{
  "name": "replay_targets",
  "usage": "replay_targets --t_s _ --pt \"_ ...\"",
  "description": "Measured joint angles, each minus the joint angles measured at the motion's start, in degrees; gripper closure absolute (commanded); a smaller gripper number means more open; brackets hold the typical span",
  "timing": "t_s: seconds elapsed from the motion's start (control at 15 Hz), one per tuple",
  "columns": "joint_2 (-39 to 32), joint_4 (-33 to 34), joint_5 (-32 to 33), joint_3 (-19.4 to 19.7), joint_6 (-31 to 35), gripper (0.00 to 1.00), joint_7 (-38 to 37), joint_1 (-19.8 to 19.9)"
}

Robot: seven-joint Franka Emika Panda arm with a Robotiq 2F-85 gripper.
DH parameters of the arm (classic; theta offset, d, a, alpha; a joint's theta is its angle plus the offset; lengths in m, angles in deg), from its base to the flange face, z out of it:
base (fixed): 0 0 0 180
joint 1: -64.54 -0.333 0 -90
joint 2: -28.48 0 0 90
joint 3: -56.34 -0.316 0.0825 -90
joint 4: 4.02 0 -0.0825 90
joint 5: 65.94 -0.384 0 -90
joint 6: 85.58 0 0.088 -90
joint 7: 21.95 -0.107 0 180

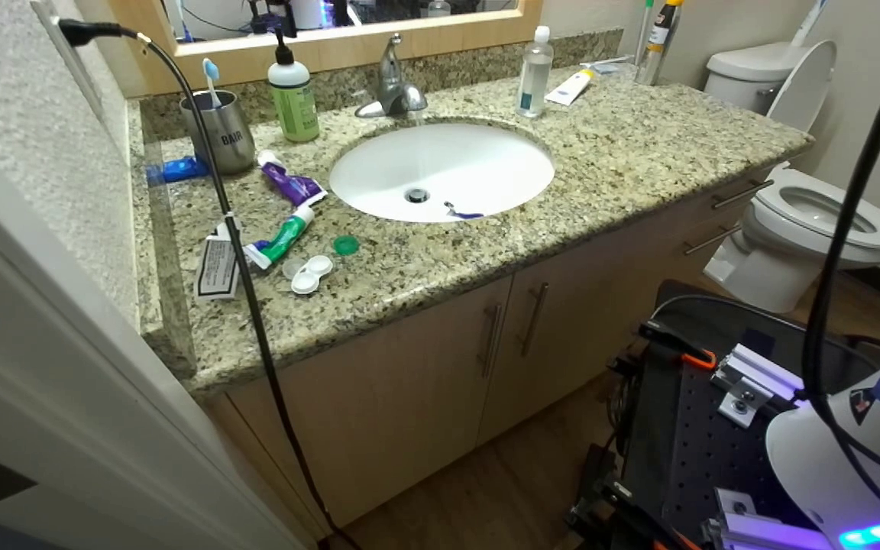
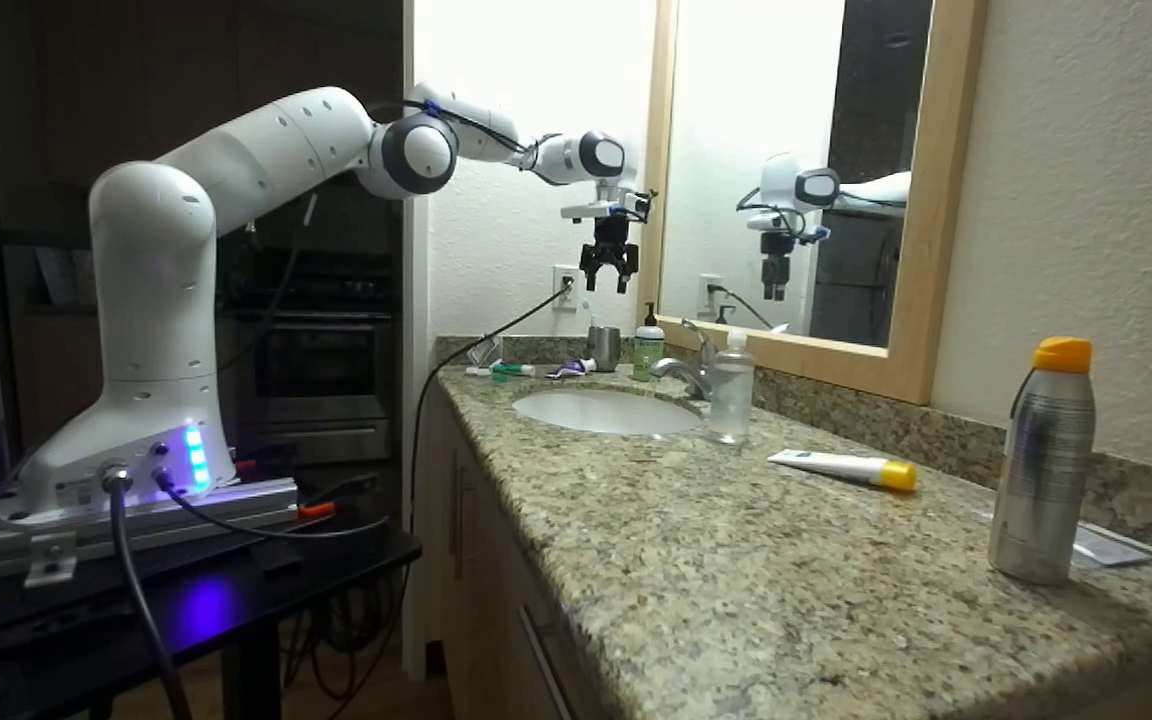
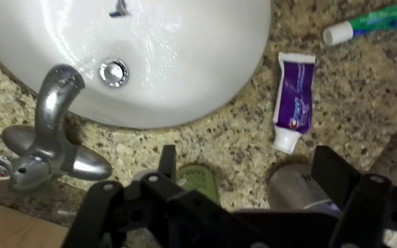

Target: Move the green soap bottle to the right

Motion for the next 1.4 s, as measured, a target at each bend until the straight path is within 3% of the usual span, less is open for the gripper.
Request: replay_targets --t_s 0.53,1.4 --pt "-4.53 1.11 -2.49 0.02 27.97 0.00 -6.57 0.23" --pt "-7.42 1.17 1.23 3.76 29.24 0.00 -16.14 -1.06"
